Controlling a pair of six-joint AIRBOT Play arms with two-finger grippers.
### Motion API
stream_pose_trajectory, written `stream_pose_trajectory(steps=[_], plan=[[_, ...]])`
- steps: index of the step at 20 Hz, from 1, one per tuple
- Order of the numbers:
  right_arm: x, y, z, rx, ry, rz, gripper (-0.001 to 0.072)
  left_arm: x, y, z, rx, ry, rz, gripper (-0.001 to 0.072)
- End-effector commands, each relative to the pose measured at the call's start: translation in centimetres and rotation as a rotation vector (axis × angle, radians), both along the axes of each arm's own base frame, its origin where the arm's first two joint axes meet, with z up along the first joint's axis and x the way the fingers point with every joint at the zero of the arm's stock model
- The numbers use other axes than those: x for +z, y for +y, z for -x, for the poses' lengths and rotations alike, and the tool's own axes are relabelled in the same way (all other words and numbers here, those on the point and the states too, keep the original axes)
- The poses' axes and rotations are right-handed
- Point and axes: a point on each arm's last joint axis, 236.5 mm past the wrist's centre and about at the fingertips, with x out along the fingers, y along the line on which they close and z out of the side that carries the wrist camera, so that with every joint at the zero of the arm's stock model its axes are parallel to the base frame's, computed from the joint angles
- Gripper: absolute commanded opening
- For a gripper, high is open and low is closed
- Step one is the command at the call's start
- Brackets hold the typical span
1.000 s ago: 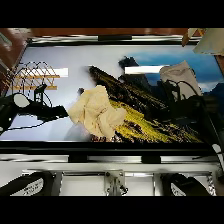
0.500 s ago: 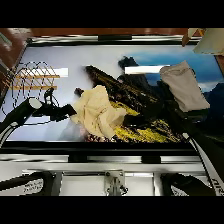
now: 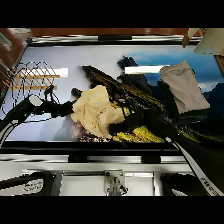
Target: Fold the shirts.
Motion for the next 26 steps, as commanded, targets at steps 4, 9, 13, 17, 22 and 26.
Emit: stream_pose_trajectory(steps=[4,9,13,17,22,26], plan=[[-1.7,2.7,0.2,0.132,-0.112,-0.003,0.0637,1.0,-0.5,0.3,-0.031,0.007,0.013,0.0032],[-3.4,2.8,-0.9,0.055,-0.096,0.006,0.0578,2.7,-0.7,0.5,-0.098,-0.048,-0.004,0.0031],[-1.4,2.9,-0.8,0.080,-0.102,0.007,0.0071,8.0,-0.4,-0.4,-0.245,-0.220,-0.085,0.0030],[12.7,0.7,-6.1,0.176,-0.543,0.054,0.0072,27.0,-0.3,-1.8,-0.251,-0.660,-0.156,0.0030],[46.2,-7.7,-5.0,-0.134,-1.263,-0.202,0.0072,58.2,-1.0,12.5,-0.183,-1.468,-0.148,0.0031],[60.6,-12.2,4.1,-0.259,-1.441,-0.646,0.0071,66.1,-1.5,24.7,-0.166,-1.752,0.012,0.0031]])
